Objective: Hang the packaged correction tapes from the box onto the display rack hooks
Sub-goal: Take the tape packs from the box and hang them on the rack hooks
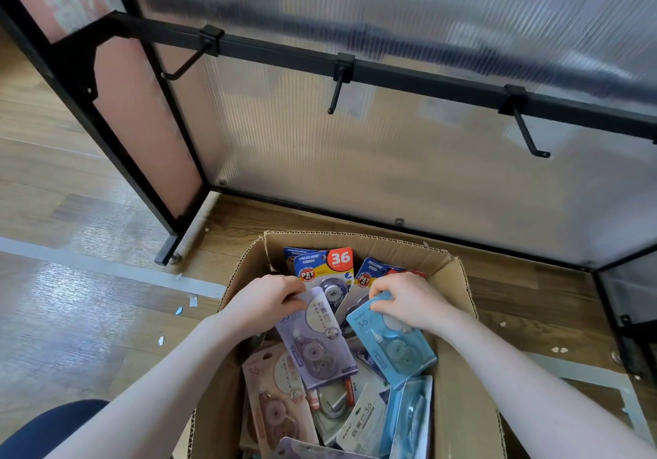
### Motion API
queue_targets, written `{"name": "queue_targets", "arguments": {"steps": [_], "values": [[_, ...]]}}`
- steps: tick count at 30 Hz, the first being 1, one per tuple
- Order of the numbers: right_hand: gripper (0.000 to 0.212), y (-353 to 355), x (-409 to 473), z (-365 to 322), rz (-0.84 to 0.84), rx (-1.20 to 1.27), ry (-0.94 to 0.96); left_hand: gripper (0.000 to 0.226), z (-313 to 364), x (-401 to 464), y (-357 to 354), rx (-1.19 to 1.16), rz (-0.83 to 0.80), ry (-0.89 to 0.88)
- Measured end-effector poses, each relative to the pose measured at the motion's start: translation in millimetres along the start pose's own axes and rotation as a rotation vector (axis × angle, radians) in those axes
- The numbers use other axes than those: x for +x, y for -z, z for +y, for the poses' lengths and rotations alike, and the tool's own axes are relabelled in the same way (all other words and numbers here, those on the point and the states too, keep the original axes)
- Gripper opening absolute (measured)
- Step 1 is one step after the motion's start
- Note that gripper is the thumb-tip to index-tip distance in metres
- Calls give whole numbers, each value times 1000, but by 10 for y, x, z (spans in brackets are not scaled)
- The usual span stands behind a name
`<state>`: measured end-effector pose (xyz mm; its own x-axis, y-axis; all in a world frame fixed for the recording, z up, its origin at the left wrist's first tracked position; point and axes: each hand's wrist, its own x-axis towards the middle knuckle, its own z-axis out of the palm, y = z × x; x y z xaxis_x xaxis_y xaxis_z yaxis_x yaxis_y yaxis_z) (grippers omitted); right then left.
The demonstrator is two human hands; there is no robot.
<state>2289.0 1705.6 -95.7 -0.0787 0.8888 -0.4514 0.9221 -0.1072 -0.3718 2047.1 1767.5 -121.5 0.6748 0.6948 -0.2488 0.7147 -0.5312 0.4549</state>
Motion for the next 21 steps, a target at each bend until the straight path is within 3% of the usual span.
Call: {"name": "queue_targets", "arguments": {"steps": [12, 21], "values": [[7, 102, -78, -107, 24, -47, -66, 13, 127, -32, 193, -28, 63, 43], [9, 1229, -906, -693, 258, 30, -89, 17, 847, -458, 1536, -21, 196, 130]]}}
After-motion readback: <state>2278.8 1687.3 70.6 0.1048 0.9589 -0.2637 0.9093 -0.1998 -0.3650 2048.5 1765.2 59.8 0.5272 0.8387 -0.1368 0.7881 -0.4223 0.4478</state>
